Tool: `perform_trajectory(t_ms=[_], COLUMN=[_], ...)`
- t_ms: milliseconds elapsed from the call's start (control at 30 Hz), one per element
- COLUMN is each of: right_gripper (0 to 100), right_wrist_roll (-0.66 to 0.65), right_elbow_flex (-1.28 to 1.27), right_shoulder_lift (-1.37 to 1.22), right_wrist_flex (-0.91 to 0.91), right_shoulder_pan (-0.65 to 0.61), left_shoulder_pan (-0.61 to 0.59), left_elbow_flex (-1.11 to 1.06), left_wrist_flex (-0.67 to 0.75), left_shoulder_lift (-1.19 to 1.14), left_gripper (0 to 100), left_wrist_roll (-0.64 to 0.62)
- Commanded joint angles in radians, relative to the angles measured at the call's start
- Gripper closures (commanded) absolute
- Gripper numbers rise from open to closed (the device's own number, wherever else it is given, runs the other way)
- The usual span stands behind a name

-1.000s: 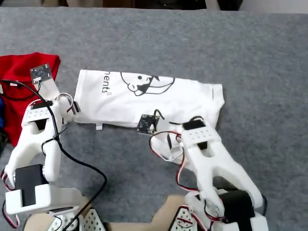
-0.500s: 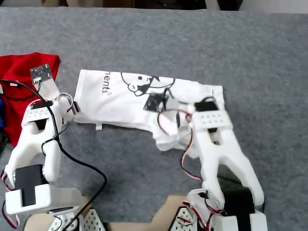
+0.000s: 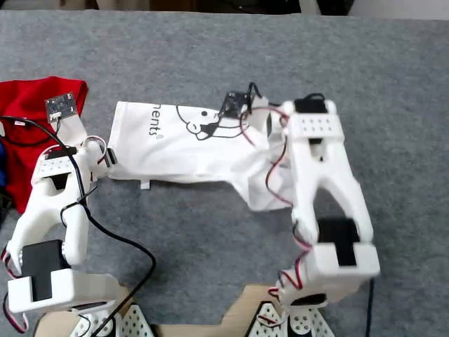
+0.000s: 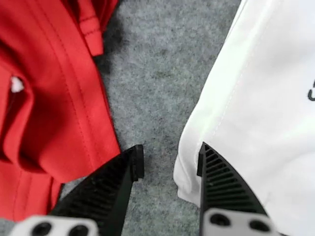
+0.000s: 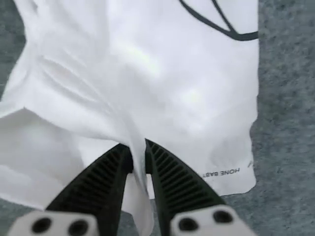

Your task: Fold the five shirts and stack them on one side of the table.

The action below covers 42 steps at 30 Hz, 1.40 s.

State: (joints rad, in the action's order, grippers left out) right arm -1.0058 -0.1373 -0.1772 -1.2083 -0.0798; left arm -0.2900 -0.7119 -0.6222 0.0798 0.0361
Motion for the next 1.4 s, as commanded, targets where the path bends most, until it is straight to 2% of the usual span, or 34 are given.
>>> perform_trajectory(t_ms=[0, 200, 300, 533, 767, 967, 1133, 1367], right_gripper=[96.3, 64.5, 56.1, 55.9, 56.0, 56.0, 56.0, 56.0], right_wrist_roll=[-0.029, -0.063, -0.069, -0.095, -0.120, -0.110, -0.115, -0.115], right_elbow_flex=[0.153, 0.211, 0.216, 0.208, 0.285, 0.507, 0.780, 1.075], right_shoulder_lift=[-0.077, -0.136, -0.130, -0.045, -0.067, -0.202, -0.320, -0.444], right_wrist_flex=[-0.006, -0.006, -0.006, -0.012, -0.055, -0.135, -0.345, -0.540], right_shoulder_pan=[0.018, 0.018, 0.024, 0.039, -0.021, -0.053, -0.048, -0.036], left_shoulder_pan=[-0.002, -0.002, -0.002, -0.002, 0.000, 0.003, 0.005, 0.005], left_elbow_flex=[0.043, 0.043, 0.043, 0.043, 0.043, 0.032, 0.032, 0.032], left_wrist_flex=[-0.003, -0.003, -0.003, -0.003, -0.006, -0.003, -0.002, -0.002], left_shoulder_lift=[0.004, 0.004, 0.004, 0.004, 0.004, 0.004, 0.004, 0.004], left_gripper=[81, 81, 81, 81, 81, 81, 81, 81], left_wrist_roll=[0.012, 0.012, 0.012, 0.012, 0.012, 0.014, 0.014, 0.014])
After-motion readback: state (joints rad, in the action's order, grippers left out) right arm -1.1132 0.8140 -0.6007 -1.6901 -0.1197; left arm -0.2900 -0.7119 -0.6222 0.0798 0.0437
